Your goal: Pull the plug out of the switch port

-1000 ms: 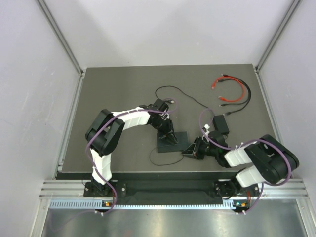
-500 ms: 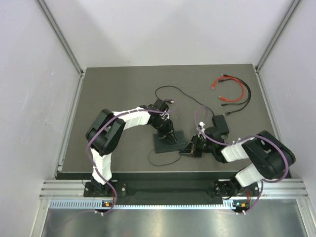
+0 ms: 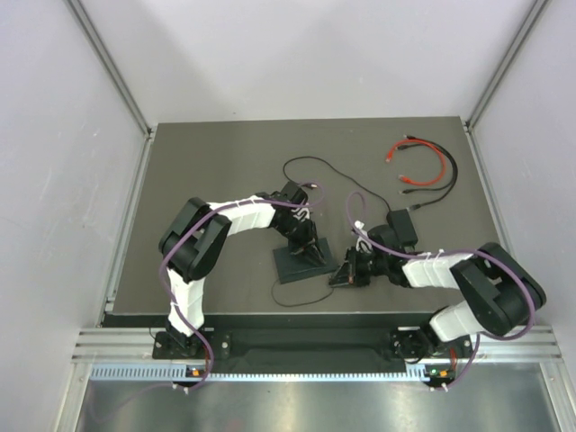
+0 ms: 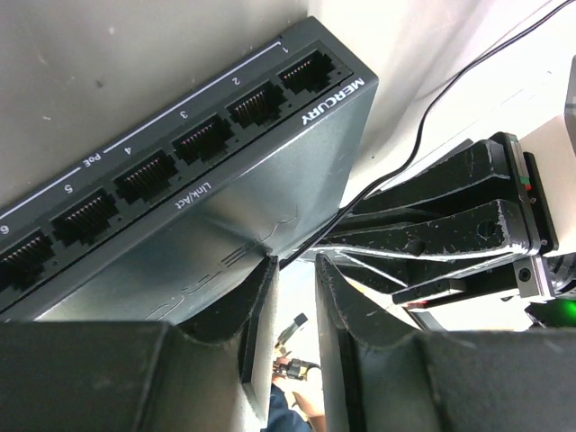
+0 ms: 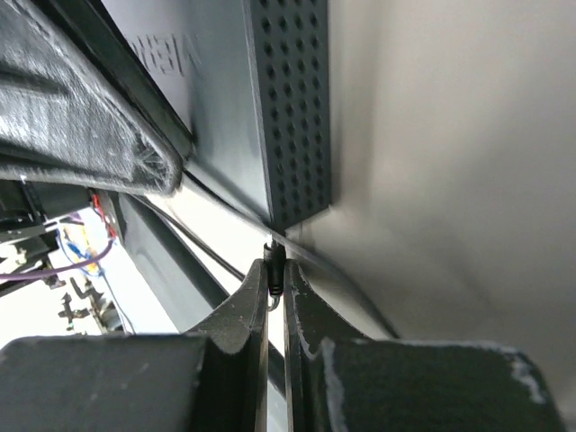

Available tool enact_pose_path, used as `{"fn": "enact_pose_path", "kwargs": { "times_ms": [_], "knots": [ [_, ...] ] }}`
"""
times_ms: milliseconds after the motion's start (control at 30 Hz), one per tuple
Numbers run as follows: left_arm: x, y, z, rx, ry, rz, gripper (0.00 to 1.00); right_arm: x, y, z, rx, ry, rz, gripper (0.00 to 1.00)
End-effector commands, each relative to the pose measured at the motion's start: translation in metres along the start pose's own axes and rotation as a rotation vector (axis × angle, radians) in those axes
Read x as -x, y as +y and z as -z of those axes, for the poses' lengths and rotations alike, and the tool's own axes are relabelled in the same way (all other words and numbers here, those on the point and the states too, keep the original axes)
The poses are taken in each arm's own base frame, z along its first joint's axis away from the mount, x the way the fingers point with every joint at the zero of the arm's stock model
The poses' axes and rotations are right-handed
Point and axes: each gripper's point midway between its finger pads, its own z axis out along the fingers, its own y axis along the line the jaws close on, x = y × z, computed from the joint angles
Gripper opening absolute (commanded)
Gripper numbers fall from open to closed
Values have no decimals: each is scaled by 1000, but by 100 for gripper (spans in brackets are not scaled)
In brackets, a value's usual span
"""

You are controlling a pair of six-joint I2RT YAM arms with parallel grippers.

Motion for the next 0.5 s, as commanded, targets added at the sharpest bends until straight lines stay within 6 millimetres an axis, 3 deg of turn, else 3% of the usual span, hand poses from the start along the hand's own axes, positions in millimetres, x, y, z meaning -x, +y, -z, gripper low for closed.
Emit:
{"fn": "enact_pose_path", "kwargs": {
  "times_ms": [0, 233, 300, 333, 400, 467],
  "knots": [
    [9, 14, -10, 50, -28, -3, 29, -34, -53, 10, -212, 42, -28, 0],
    [10, 12, -4, 65, -36, -36, 29, -32, -25, 23, -126, 33, 3, 0],
    [14, 8, 2, 72, -65, -62, 30, -23, -15, 34, -132, -2, 41, 0],
    [15, 5, 5, 78, -72, -80, 30, -28, -17, 41, -162, 17, 25, 0],
    [19, 1, 11, 87, -95, -100, 30, -12, 2, 55, -147, -43, 71, 0],
    [23, -8, 19, 96, -112, -129, 31, -13, 8, 72, -181, -48, 78, 0]
  ]
}}
